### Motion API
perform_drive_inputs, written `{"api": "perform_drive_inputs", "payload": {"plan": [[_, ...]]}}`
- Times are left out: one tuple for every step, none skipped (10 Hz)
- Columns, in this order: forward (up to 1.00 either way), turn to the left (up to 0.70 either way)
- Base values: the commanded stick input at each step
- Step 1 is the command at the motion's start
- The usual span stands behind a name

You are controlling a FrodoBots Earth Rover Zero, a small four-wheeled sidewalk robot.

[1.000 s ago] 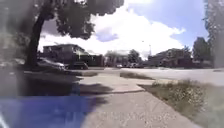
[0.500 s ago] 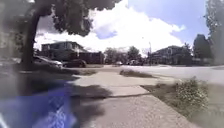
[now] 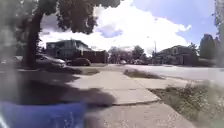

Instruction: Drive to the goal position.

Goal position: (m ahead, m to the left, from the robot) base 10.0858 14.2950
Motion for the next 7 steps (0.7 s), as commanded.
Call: {"api": "perform_drive_inputs", "payload": {"plan": [[0.70,0.35],[0.70,0.35],[0.70,0.35],[0.70,0.35],[0.70,0.35],[0.70,0.35],[0.70,0.35]]}}
